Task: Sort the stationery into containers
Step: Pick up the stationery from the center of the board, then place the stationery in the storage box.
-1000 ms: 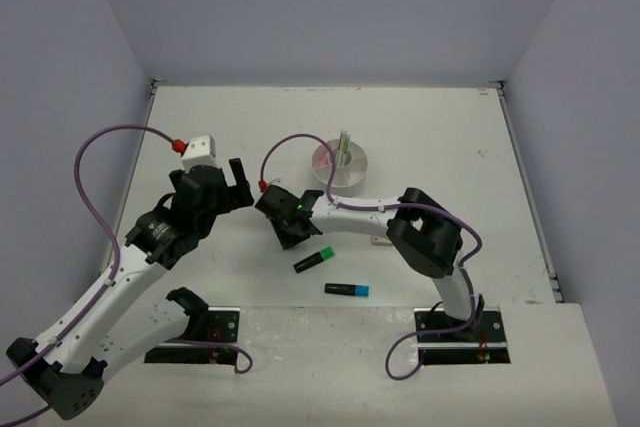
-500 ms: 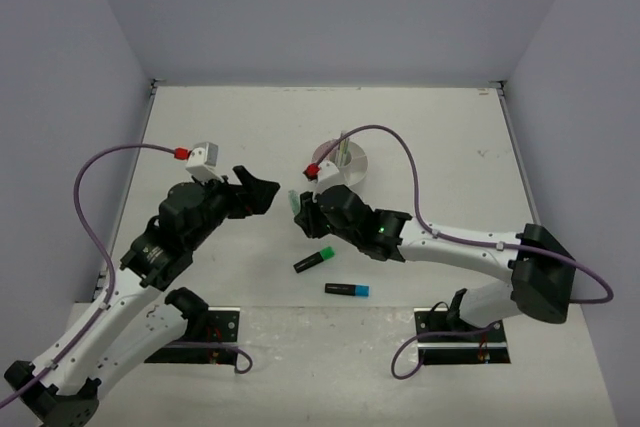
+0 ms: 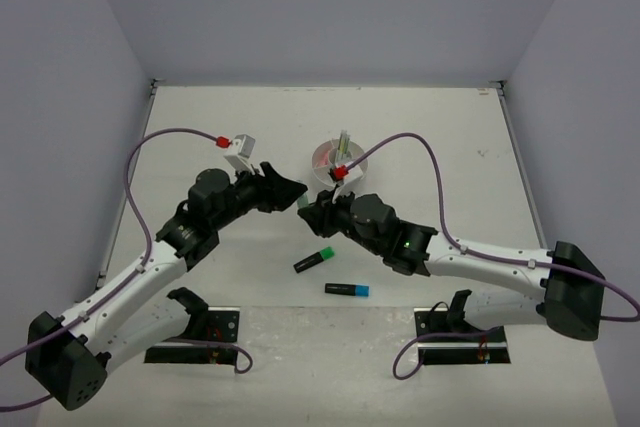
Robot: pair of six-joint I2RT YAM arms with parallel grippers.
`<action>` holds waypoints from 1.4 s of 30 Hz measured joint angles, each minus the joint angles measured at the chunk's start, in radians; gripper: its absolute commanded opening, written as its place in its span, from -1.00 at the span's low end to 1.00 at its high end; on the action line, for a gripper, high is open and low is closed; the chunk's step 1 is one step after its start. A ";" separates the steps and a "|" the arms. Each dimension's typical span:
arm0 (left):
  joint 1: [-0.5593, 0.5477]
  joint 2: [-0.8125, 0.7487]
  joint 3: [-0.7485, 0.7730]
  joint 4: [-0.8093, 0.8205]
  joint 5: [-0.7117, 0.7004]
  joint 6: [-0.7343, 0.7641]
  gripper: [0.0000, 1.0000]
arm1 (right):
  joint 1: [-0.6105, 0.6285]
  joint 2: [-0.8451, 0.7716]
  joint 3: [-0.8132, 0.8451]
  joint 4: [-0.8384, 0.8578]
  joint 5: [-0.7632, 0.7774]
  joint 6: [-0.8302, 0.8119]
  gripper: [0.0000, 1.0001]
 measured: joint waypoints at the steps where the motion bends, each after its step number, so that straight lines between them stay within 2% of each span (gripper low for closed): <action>1: 0.000 0.008 -0.003 0.016 0.010 -0.001 0.09 | 0.002 -0.005 -0.002 0.007 0.000 -0.002 -1.00; 4: 0.000 0.021 -0.016 0.062 0.043 -0.007 -0.57 | 0.008 -0.016 -0.008 0.024 0.000 -0.009 -1.00; 6: 0.000 0.030 -0.025 0.098 0.073 -0.019 -0.92 | 0.010 -0.019 -0.012 0.029 0.001 -0.012 -1.00; 8: 0.000 0.044 -0.028 0.129 0.099 -0.023 -1.00 | 0.010 -0.021 -0.016 0.029 0.008 -0.014 -0.98; 9: 0.001 0.052 -0.029 0.141 0.110 -0.025 -1.00 | 0.010 -0.022 -0.016 0.028 0.013 -0.016 -0.90; 10: 0.001 0.060 -0.029 0.153 0.119 -0.025 -1.00 | 0.010 -0.023 -0.016 0.027 0.018 -0.017 -0.11; 11: 0.001 0.068 -0.029 0.162 0.124 -0.022 -1.00 | 0.010 -0.025 -0.016 0.024 0.026 -0.018 0.06; 12: 0.001 0.080 -0.026 0.167 0.129 -0.015 -1.00 | 0.011 -0.026 -0.016 0.021 0.035 -0.020 0.67; 13: 0.002 0.094 -0.021 0.169 0.131 -0.008 -1.00 | 0.011 -0.026 -0.016 0.019 0.045 -0.019 0.97; 17: -0.001 0.216 0.068 0.073 0.062 0.090 -1.00 | 0.009 -0.051 -0.016 -0.023 0.129 -0.002 0.98; 19: 0.000 0.355 0.235 -0.037 -0.038 0.181 -1.00 | -0.003 -0.086 -0.016 -0.110 0.199 0.017 0.98; 21: 0.008 0.504 0.389 -0.064 -0.083 0.277 -1.00 | -0.035 -0.142 -0.020 -0.198 0.267 0.035 0.97; 26: 0.022 0.812 0.704 -0.162 -0.070 0.476 -1.00 | -0.102 -0.394 -0.079 -0.329 0.366 0.047 0.98; 30: 0.027 0.991 0.912 -0.295 -0.040 0.579 -1.00 | -0.114 -0.567 -0.124 -0.383 0.400 0.047 0.98; 35: 0.029 1.118 1.077 -0.398 -0.022 0.648 -1.00 | -0.118 -0.624 -0.138 -0.430 0.406 0.045 0.98; 40: 0.032 1.132 1.081 -0.458 -0.022 0.680 -0.67 | -0.122 -0.619 -0.139 -0.461 0.401 0.043 0.98; 42: 0.033 1.132 1.081 -0.468 -0.022 0.688 -0.45 | -0.122 -0.612 -0.139 -0.463 0.399 0.043 0.98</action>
